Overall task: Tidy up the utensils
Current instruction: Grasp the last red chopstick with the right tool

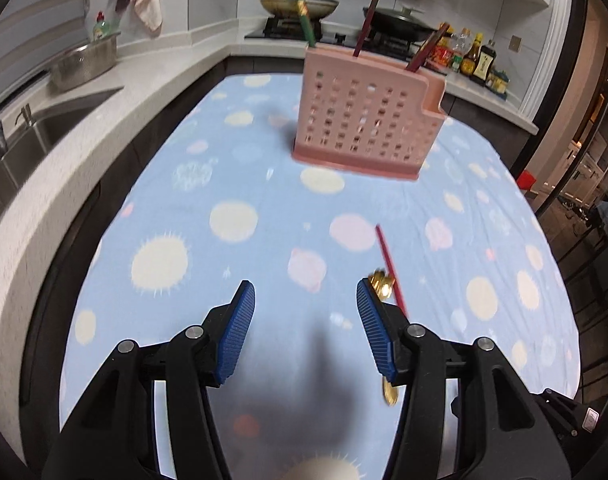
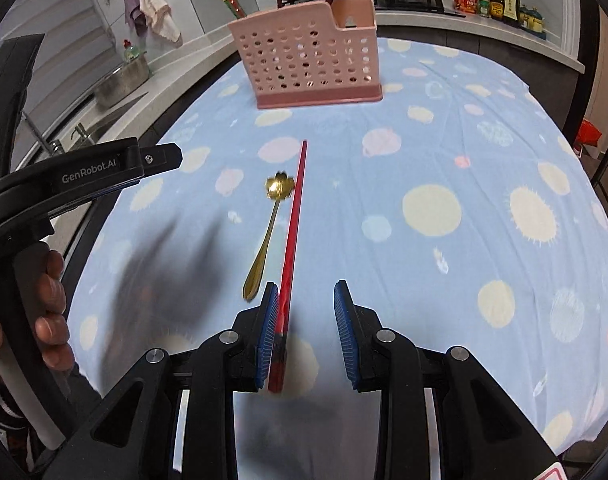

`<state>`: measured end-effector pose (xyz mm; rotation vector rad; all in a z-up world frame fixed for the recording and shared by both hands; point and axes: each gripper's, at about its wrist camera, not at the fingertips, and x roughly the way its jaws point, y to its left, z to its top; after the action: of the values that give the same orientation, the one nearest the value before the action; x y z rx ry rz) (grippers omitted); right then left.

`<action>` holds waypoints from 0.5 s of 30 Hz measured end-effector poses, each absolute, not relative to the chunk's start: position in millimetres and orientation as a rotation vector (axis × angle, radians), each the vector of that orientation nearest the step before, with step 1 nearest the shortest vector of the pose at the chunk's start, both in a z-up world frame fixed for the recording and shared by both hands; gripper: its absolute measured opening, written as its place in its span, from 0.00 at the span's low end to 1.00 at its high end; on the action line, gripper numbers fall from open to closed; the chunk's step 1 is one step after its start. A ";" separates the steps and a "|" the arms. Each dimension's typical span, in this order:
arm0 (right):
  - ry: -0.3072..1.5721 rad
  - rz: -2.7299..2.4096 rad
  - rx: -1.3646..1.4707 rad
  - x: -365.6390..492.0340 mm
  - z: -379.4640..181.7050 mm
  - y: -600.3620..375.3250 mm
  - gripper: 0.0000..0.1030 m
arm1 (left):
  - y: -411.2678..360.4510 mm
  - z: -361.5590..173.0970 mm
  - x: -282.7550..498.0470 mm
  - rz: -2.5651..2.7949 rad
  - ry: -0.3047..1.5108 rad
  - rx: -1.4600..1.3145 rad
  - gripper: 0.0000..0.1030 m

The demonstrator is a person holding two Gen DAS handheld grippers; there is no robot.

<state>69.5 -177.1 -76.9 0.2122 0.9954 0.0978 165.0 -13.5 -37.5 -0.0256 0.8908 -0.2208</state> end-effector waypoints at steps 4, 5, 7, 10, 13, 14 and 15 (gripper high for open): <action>1.039 0.128 0.192 60.5 -89.0 -166.5 0.28 | -6.8 -56.9 152.0 -0.203 0.941 -0.021 0.50; 1.041 0.132 0.185 59.7 -89.6 -164.0 0.28 | -5.3 -61.5 148.3 -0.201 0.952 -0.019 0.50; 1.045 0.138 0.172 59.8 -90.4 -160.4 0.28 | -4.1 -67.8 143.1 -0.199 0.970 -0.020 0.50; 1.053 0.140 0.167 60.6 -92.1 -157.9 0.28 | -3.6 -74.2 136.8 -0.200 0.987 -0.014 0.50; 1.060 0.140 0.163 62.5 -93.2 -156.6 0.25 | -4.6 -77.6 132.4 -0.204 1.000 -0.010 0.50; 1.062 0.138 0.156 63.1 -93.9 -155.6 0.24 | -5.0 -78.8 130.8 -0.206 1.003 -0.008 0.50; 1.066 0.139 0.151 63.7 -94.8 -154.6 0.24 | -5.9 -79.3 130.9 -0.208 1.006 -0.006 0.50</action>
<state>63.7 -154.6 -94.8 0.1507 1.0660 0.1386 130.9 -5.9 -79.3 -0.0064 1.0058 -0.2082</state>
